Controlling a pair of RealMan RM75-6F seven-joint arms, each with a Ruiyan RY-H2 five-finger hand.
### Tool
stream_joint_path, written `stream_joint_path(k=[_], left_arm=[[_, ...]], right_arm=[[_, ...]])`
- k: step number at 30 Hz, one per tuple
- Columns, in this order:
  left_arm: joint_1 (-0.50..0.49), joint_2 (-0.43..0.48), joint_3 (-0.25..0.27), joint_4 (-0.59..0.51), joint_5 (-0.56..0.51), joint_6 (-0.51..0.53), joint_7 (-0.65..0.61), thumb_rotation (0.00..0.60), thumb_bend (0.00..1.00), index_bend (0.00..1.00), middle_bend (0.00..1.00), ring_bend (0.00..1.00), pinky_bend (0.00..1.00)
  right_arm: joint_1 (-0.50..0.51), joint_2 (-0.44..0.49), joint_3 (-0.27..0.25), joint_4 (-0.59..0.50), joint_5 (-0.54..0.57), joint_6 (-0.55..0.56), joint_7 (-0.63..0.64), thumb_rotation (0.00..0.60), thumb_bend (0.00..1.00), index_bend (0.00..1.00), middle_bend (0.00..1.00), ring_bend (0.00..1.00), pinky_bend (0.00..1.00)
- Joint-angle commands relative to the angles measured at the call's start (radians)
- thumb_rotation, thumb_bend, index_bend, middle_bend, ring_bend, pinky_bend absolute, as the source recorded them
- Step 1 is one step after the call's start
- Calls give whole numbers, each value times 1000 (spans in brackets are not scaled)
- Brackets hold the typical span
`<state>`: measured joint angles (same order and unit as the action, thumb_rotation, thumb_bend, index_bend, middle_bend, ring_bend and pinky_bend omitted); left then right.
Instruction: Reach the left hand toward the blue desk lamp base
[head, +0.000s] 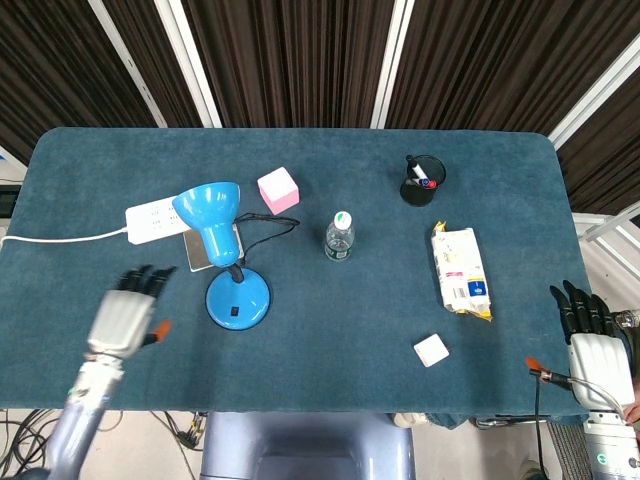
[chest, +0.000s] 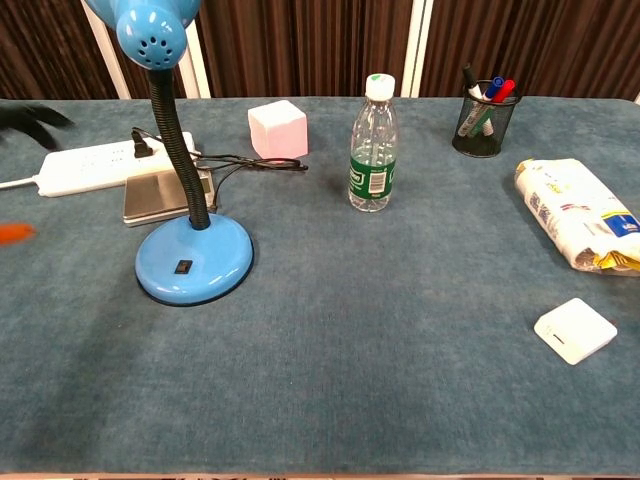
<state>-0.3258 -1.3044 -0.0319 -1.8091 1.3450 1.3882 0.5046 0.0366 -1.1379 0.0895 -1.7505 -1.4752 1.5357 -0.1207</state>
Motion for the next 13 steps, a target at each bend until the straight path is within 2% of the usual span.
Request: stream_joint_path(k=[1,6,13], left_arm=[[112,118,48,-43,77,119,-147,600,207,111,138,38,100],[183,198,84,4,95,173,-316,600,146,111,111,15,92],[206,236,70,45,82,184,-398,600,128,106,94,0,77]], right_arm=[[1,1,-2,-2,-2,-2,-1,600,110,6,18,38,0],[1,-1,-3,-3,-4,-1,-4,600,110,7,18,37,0],[3,-5,-5,-3,-10,-4,-8,600,110,7,18,38,0]])
